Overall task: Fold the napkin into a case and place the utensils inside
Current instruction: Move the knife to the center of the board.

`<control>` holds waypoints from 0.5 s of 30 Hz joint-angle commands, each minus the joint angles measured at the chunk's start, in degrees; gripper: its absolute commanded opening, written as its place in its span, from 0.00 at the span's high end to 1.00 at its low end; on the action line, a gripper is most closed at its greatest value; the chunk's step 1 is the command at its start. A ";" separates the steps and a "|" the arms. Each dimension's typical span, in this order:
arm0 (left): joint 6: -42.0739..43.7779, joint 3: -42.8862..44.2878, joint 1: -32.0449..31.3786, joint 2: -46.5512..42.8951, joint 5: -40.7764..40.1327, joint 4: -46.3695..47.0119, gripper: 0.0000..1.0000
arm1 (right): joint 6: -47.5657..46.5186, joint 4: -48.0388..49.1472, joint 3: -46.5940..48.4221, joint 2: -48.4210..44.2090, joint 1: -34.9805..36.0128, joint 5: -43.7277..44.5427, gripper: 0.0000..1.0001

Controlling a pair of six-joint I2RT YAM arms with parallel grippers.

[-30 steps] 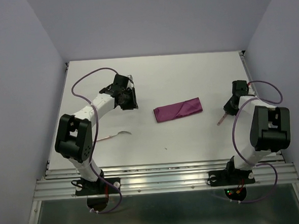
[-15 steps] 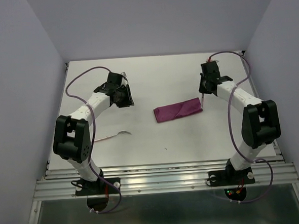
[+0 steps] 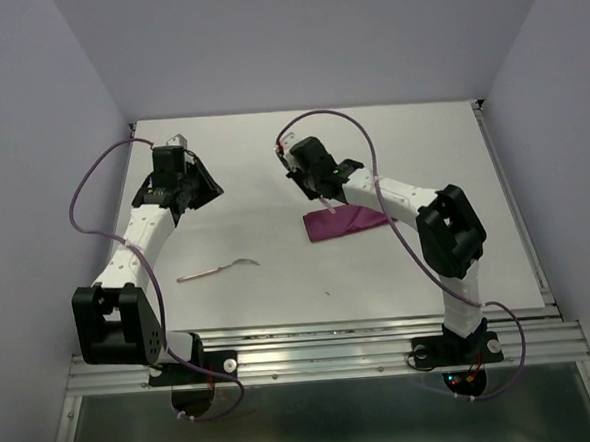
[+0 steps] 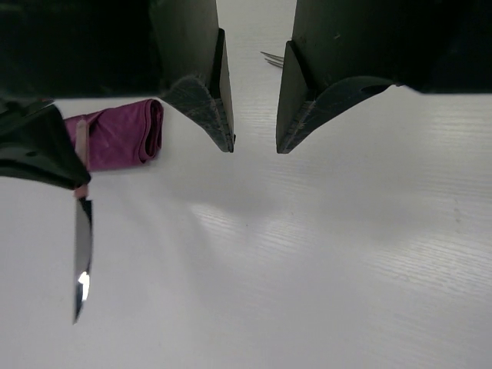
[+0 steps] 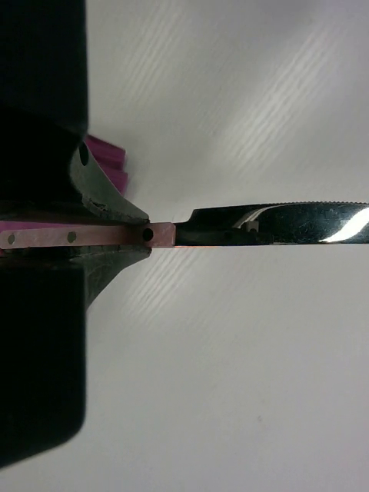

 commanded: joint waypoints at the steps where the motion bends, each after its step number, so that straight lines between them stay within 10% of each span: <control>1: -2.35 -1.46 2.06 -6.54 -3.55 0.47 0.61 | -9.11 4.46 3.66 1.33 5.37 -0.21 0.99; 15: -2.26 -2.43 5.14 -9.54 -3.91 -3.04 0.60 | -17.21 7.55 13.14 15.22 17.59 -0.92 0.96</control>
